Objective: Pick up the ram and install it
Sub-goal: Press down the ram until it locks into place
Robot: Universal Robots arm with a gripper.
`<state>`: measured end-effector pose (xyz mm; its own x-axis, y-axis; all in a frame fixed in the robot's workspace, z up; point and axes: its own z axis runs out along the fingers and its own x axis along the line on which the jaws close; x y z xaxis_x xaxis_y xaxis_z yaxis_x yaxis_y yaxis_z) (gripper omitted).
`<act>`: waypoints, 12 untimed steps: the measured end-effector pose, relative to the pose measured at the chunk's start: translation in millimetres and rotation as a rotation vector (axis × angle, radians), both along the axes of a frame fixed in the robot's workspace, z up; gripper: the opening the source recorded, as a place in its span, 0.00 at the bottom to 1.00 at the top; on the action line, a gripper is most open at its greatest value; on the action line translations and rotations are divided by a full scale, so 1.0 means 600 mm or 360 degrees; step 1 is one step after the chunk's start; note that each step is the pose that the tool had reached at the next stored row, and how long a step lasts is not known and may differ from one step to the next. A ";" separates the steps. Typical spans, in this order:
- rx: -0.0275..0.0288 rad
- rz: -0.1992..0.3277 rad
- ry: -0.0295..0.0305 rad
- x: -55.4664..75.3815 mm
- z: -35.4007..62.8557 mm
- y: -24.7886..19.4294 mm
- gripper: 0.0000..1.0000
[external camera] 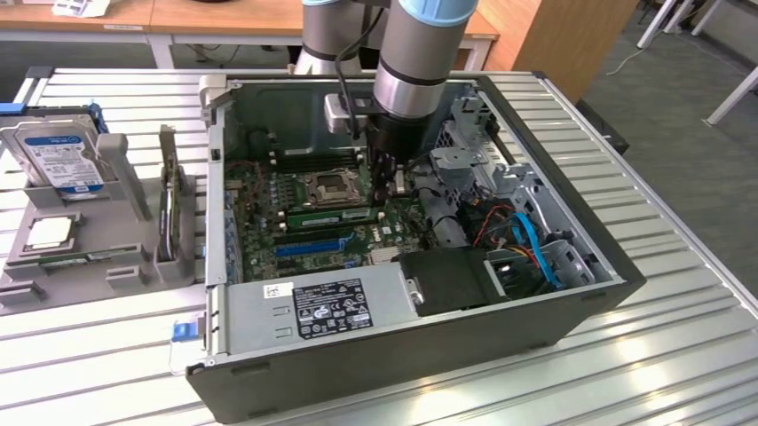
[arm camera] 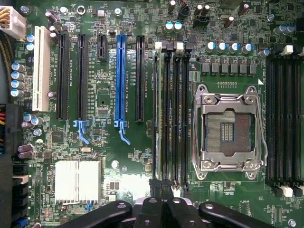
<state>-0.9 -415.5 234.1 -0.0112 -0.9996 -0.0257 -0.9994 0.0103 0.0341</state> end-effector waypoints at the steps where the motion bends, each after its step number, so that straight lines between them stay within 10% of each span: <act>1: 0.00000 0.0000 0.00000 0.000 0.000 0.0000 0.10; 12: -0.00001 0.0000 0.00001 0.000 -0.008 0.0000 0.10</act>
